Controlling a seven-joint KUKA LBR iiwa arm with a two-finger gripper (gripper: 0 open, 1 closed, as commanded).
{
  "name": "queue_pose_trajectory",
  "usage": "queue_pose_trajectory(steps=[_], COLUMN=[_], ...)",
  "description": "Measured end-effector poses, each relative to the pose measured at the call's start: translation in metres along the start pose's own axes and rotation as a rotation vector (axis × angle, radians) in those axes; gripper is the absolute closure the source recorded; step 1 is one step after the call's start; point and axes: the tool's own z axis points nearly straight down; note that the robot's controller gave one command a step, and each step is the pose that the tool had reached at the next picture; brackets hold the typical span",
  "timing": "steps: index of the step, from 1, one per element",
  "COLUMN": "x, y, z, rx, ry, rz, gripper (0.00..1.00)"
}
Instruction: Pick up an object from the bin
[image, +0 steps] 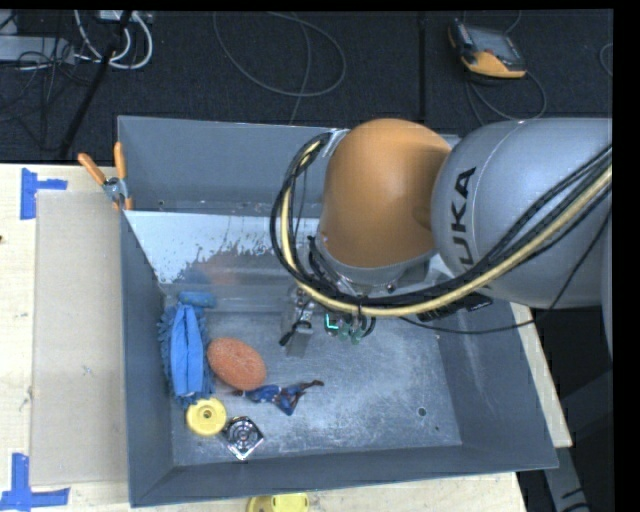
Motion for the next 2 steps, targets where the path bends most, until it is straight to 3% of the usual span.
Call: queue_pose_trajectory(steps=[1, 2], x=[0.000, 0.012], y=[0.000, -0.025], z=[0.000, 0.045], rx=[0.000, -0.002], ry=[0.000, -0.005], rz=[0.000, 0.025], gripper=[0.00, 0.00])
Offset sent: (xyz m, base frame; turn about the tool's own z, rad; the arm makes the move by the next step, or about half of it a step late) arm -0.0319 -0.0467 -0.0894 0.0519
